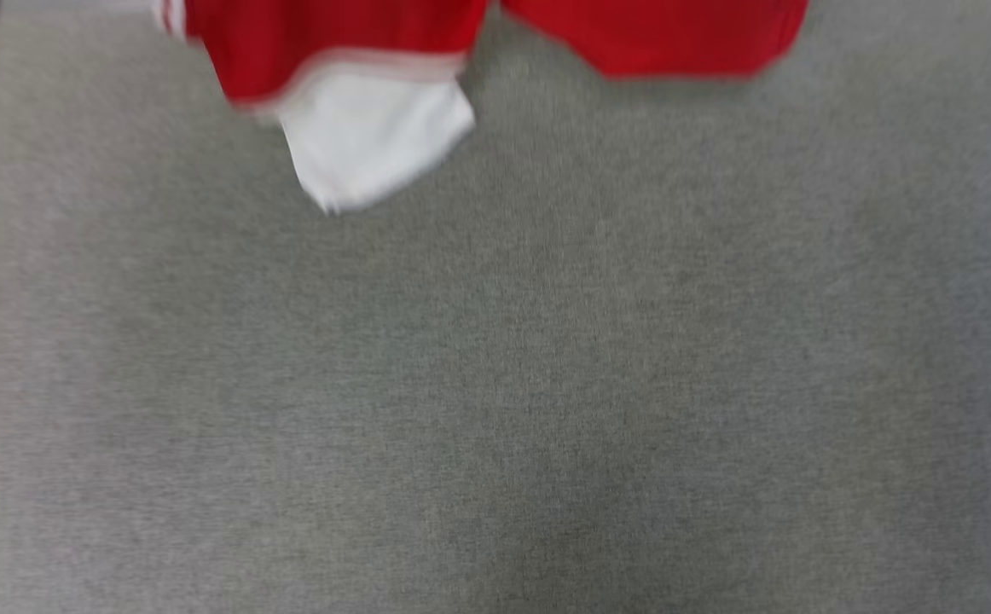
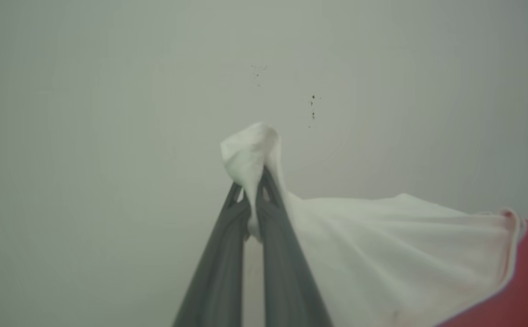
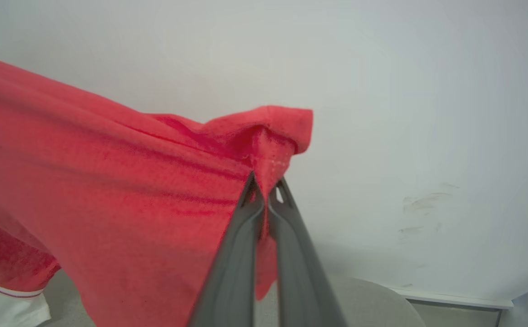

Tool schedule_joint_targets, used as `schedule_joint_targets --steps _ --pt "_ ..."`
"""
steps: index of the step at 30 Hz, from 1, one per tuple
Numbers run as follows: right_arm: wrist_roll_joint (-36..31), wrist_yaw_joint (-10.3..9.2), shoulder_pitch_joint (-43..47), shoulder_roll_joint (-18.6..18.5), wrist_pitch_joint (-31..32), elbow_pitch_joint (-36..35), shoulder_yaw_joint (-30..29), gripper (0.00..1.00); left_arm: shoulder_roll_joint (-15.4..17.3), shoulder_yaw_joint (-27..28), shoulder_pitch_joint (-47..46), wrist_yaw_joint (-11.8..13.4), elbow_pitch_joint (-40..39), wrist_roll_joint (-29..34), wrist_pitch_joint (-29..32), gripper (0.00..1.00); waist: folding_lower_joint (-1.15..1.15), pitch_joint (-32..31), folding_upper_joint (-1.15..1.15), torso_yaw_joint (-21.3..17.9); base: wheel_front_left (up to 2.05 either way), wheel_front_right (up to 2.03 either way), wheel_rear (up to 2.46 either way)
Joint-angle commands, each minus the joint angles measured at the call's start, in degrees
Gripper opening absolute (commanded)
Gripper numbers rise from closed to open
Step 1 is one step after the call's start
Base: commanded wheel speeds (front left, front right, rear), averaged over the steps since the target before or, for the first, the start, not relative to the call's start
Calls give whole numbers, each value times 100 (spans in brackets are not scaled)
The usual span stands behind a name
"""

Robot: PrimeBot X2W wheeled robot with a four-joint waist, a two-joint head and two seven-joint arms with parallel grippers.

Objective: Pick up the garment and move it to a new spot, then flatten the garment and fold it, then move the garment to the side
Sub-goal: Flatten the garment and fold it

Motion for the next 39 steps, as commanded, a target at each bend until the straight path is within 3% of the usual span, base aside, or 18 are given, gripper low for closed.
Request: schedule_joint_targets --steps 1,11,24,33,39 --pt "-90 -12 -211 -74 -106 41 -52 0 123 57 -251 -3 60 67 -83 0 0 446 0 -77 0 0 0" --pt "-270 -12 -1448 -83 -901 178 -18 0 239 100 -1487 -112 322 222 -249 0 0 1393 0 -84 0 0 0" --pt "-44 -11 -2026 112 -1619 1222 413 0 13 98 -1452 -407 1051 -8 -486 0 0 1970 0 40 0 0 0" --pt "498 -11 -1442 -40 -1995 1687 932 0 -172 158 -702 -610 1508 -470 -607 0 0 1609 0 180 0 0 0" --pt "995 -12 -217 -188 -2151 1564 1328 0 -57 32 529 -634 1511 -690 -650 0 0 889 0 248 0 0 0"
